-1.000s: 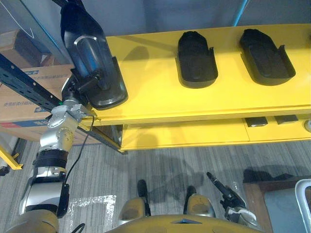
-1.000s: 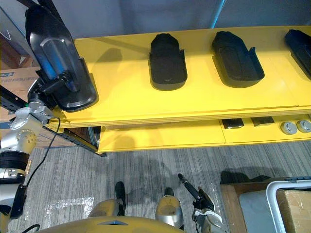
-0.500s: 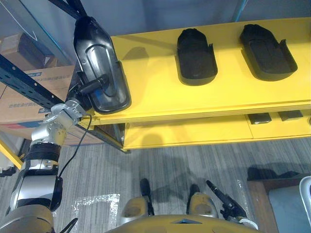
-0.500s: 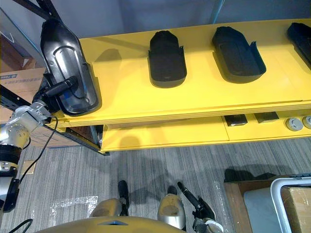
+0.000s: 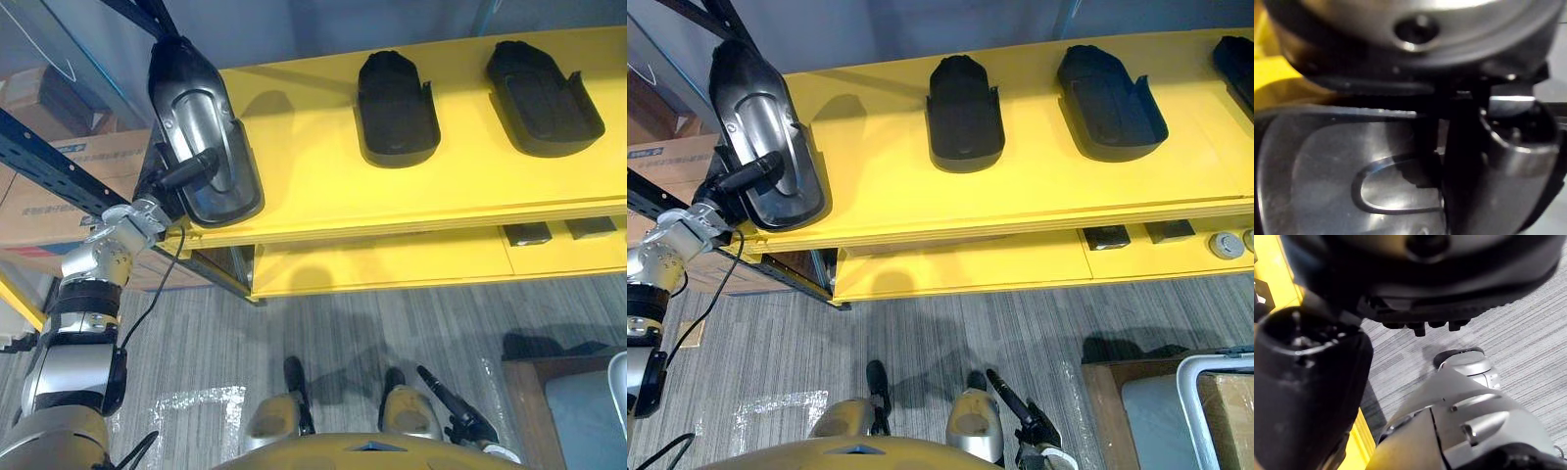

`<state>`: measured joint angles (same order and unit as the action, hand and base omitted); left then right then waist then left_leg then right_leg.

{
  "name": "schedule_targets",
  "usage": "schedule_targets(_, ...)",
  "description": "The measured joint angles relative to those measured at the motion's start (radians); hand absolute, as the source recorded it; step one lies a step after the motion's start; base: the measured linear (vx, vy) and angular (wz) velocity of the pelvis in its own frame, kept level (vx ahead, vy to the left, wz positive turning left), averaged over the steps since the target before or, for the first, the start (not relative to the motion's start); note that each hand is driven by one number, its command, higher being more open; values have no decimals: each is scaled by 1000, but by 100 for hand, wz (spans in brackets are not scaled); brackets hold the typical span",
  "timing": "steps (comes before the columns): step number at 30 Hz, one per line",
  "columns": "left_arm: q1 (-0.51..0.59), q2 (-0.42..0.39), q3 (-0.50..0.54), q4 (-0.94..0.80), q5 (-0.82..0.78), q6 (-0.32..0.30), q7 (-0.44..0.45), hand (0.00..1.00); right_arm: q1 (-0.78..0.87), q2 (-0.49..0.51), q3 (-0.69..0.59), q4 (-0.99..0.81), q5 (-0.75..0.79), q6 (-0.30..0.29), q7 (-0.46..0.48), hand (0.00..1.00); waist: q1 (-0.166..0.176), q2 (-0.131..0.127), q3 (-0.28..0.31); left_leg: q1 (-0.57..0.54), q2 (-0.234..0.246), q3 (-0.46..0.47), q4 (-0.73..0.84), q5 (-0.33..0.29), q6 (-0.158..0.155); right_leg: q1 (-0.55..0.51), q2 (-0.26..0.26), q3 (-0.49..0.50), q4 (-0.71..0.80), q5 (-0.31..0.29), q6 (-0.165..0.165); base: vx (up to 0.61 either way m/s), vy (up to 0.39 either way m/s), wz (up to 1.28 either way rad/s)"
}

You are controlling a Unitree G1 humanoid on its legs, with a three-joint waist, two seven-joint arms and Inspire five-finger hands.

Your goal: Walk over and take three plastic housings, then place them on the shelf

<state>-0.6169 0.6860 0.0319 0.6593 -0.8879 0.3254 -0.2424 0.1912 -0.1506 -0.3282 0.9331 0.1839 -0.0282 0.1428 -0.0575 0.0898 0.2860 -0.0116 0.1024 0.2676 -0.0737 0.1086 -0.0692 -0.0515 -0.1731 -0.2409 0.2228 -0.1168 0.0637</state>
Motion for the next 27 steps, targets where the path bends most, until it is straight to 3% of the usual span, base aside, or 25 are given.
schedule_targets(1,-5,0,0,0,7,0,1,0,-1,0,1,0,9,0,0,100,0,-2,1,-2,0,0,0,4,0,-3,0,0,4,0,-1,0,0,0)
schedule_targets(2,-8,0,1,0,20,0,2,100,-1,0,1,0,24,0,0,100,0,-5,3,-1,1,1,1,5,2,-3,0,1,6,0,-1,0,0,0)
schedule_targets(11,-54,1,2,-7,70,0,37,100,-3,0,5,-9,33,-2,-2,100,0,-30,20,-17,12,54,1,15,5,-37,2,25,28,-4,4,-32,6,0)
schedule_targets(17,-89,-5,-7,-45,73,0,107,100,-6,1,26,-10,78,-7,-3,100,-5,-51,36,-35,17,88,-2,15,5,-67,3,55,28,-2,8,-47,16,3)
schedule_targets(27,-128,-44,-4,-80,109,-50,247,100,-10,29,85,-35,118,-22,-7,100,-23,-83,58,-52,23,169,-1,15,5,-90,1,94,8,6,16,-14,15,-3)
